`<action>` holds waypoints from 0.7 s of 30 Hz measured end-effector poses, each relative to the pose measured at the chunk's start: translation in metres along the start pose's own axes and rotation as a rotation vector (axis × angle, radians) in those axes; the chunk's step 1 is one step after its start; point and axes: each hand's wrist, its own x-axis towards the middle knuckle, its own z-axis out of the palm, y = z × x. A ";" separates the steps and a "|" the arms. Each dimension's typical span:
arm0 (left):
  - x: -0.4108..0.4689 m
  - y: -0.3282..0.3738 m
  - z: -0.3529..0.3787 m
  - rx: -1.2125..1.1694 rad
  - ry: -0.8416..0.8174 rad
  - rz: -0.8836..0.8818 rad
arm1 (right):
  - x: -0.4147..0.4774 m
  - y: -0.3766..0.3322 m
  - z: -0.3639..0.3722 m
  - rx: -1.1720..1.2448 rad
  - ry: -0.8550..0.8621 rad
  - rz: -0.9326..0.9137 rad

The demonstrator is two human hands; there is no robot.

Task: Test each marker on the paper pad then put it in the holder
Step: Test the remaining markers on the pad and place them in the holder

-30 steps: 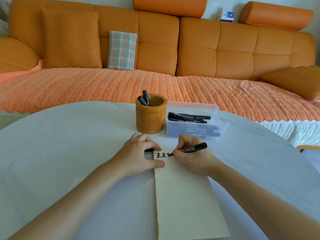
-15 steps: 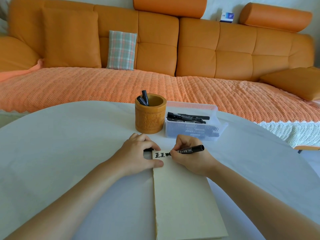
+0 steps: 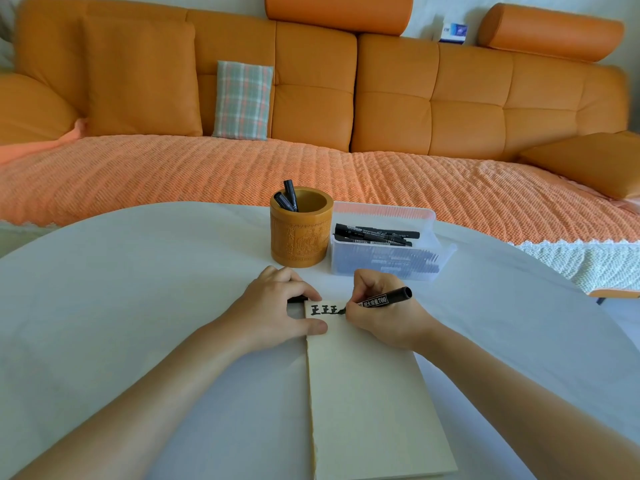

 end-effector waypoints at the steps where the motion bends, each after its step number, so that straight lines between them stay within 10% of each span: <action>1: 0.000 0.000 0.000 -0.001 0.001 0.000 | 0.000 0.000 0.000 -0.005 0.003 -0.002; 12: -0.004 0.001 -0.003 -0.035 0.030 -0.023 | 0.003 -0.004 -0.003 0.131 0.192 -0.087; 21: 0.001 -0.009 -0.006 0.078 0.125 -0.093 | 0.002 -0.028 -0.024 0.085 -0.141 -0.113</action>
